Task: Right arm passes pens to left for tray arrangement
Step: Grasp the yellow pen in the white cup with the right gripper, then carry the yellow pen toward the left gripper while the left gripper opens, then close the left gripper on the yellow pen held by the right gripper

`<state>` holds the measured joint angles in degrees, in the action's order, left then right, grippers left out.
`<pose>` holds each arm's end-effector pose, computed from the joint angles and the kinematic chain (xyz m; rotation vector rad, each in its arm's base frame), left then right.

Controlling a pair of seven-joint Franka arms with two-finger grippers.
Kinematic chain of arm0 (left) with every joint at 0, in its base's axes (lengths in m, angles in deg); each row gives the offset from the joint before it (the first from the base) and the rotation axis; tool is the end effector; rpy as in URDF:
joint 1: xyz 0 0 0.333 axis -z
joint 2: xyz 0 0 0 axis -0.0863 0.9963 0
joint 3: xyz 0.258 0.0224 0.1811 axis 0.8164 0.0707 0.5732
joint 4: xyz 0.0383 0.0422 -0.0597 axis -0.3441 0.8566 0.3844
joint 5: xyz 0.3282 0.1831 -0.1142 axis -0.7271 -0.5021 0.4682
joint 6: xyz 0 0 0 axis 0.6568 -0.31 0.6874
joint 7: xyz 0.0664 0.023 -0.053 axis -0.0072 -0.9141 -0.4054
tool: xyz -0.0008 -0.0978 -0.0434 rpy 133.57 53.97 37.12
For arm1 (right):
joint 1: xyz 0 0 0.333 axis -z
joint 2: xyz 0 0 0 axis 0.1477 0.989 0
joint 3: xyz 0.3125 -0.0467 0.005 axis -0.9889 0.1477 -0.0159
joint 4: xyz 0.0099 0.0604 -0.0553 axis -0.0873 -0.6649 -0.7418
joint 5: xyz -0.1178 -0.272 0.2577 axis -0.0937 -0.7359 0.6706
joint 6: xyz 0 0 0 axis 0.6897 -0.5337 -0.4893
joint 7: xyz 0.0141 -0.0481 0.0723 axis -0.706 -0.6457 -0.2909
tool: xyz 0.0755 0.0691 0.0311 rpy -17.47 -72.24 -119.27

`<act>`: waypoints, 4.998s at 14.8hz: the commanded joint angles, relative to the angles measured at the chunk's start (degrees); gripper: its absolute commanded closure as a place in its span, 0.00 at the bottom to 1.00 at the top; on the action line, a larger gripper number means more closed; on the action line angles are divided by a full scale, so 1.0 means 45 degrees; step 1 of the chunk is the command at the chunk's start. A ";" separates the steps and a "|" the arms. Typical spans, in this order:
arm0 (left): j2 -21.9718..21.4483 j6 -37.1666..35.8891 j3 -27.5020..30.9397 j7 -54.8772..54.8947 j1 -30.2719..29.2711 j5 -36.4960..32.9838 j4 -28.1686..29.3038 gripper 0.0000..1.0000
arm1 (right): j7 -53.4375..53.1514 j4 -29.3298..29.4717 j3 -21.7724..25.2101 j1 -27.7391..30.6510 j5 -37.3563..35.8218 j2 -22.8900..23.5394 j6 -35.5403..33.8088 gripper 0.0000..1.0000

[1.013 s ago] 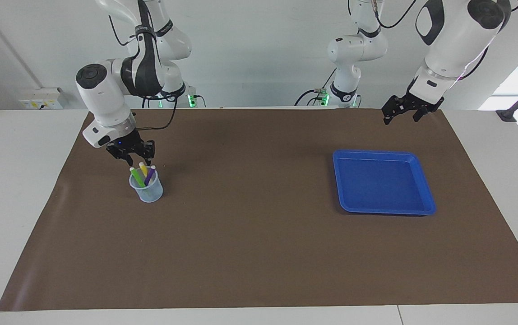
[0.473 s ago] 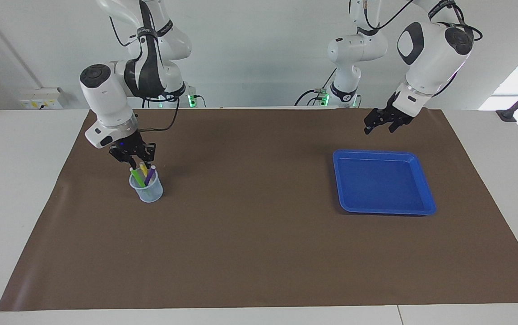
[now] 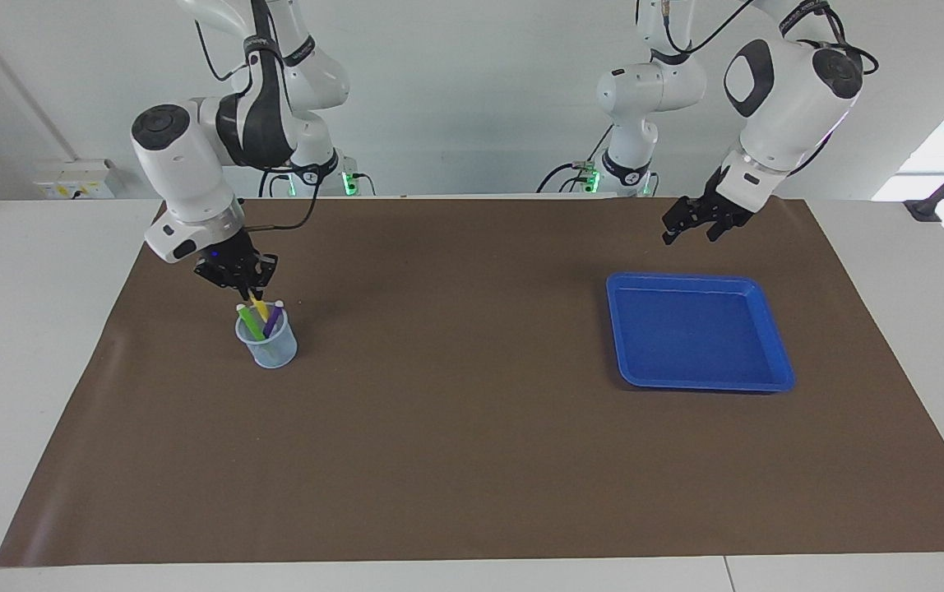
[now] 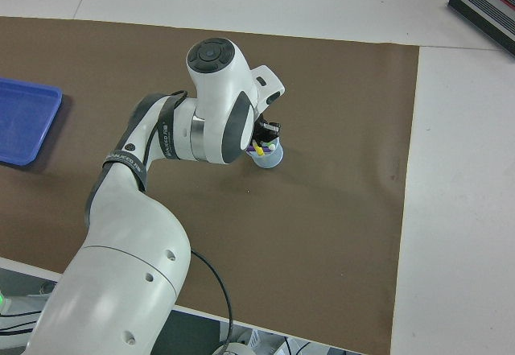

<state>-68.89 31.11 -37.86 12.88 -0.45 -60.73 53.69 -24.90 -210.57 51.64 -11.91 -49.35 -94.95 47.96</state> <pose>0.4742 -0.0641 0.5028 2.9104 0.2216 -0.1267 0.5214 -0.0041 0.4553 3.1404 0.0072 0.0399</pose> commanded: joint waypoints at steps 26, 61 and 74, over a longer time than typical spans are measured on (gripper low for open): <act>0.0913 0.0880 -0.0010 -0.4296 0.0476 1.4301 0.1261 0.00 | -1.6466 0.2758 -0.0343 -0.6582 0.9829 0.0540 0.3081 1.00; -0.0454 0.1314 0.0049 -0.6522 0.0420 1.4697 0.2591 0.56 | -1.9184 0.4712 -0.0558 -0.8089 0.9791 0.2280 0.3454 1.00; -0.0709 0.1549 0.0068 -0.8182 0.0381 1.4678 0.2689 1.00 | -1.9087 0.4712 -0.0558 -0.7972 0.9655 0.2280 0.3298 1.00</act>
<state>-70.10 36.95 -37.73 -22.13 1.57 4.59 65.05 -110.79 -189.18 49.26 -47.91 -6.18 -84.81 65.04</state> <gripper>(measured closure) 0.824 0.833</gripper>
